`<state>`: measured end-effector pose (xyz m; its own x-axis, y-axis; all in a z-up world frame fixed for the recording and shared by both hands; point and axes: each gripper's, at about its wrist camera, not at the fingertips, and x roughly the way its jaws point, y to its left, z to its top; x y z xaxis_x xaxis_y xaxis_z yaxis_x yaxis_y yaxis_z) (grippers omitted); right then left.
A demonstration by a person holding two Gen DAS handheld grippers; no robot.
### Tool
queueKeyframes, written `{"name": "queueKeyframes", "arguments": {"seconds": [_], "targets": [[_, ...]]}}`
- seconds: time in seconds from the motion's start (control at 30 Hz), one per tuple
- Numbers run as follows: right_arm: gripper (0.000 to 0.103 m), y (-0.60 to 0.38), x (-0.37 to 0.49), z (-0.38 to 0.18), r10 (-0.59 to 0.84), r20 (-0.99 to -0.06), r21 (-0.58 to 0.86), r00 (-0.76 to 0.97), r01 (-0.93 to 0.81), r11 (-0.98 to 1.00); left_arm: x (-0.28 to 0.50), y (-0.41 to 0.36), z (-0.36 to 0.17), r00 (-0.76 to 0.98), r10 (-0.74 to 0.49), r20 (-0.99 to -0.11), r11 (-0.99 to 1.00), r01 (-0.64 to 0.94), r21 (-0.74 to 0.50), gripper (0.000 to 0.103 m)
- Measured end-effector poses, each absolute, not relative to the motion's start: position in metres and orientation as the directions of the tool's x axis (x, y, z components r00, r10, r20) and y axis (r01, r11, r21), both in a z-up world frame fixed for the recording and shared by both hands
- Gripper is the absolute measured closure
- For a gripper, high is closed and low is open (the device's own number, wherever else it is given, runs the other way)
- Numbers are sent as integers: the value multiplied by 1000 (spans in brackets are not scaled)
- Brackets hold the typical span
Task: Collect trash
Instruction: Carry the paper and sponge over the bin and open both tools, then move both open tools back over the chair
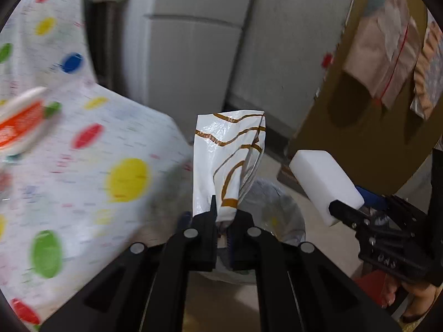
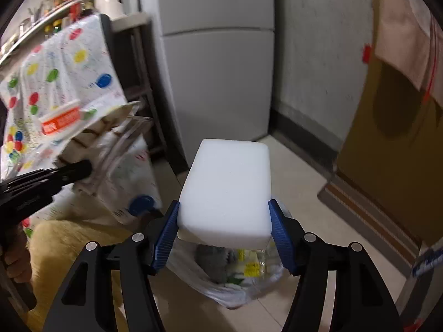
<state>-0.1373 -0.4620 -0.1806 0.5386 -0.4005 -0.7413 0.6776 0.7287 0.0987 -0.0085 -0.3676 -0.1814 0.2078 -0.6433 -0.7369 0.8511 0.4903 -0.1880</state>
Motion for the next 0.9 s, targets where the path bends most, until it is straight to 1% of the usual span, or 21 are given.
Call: {"name": "queueKeyframes", "arguments": {"seconds": [0.1, 0.17, 0.2, 0.23, 0.27, 0.3, 0.37, 0.4, 0.43, 0.57, 0.73, 0.83, 0.9], "targets": [[37, -478, -141, -198, -383, -762, 125, 522, 698, 705, -5, -394, -203, 144, -616, -775, 474, 853, -218, 100], [32, -489, -138, -205, -370, -771, 148, 518, 711, 687, -3, -407, -213, 125, -598, -792, 468, 857, -218, 99], [31, -495, -137, -210, -349, -778, 176, 523, 714, 677, -8, -410, -216, 123, -591, -797, 465, 859, -213, 92], [26, -501, -136, -214, -328, -779, 208, 534, 714, 669, -7, -415, -220, 115, -581, -806, 459, 864, -208, 87], [22, -505, -138, -218, -317, -782, 225, 537, 716, 660, -7, -418, -220, 120, -578, -807, 461, 864, -201, 68], [17, -509, -138, -220, -309, -785, 240, 537, 723, 648, -7, -418, -220, 125, -580, -805, 462, 864, -199, 53], [17, -514, -138, -221, -301, -786, 255, 539, 727, 637, -6, -416, -219, 122, -589, -799, 460, 864, -207, 51], [17, -514, -138, -217, -309, -781, 256, 543, 729, 634, -7, -413, -217, 117, -593, -797, 458, 863, -214, 47], [17, -513, -139, -214, -318, -777, 251, 543, 731, 635, -7, -410, -215, 109, -597, -795, 451, 865, -220, 46], [17, -507, -143, -188, -365, -744, 233, 560, 728, 645, -3, -394, -198, 140, -612, -779, 457, 866, -203, 46], [17, -482, -129, -140, -416, -669, 184, 616, 679, 710, 9, -339, -161, 284, -602, -746, 547, 827, -126, 46], [17, -464, -103, -116, -388, -628, 194, 675, 618, 762, 22, -302, -144, 361, -571, -737, 622, 776, -101, 46], [17, -448, -80, -103, -345, -603, 207, 719, 559, 803, 33, -267, -133, 437, -529, -728, 694, 717, -73, 46]]}}
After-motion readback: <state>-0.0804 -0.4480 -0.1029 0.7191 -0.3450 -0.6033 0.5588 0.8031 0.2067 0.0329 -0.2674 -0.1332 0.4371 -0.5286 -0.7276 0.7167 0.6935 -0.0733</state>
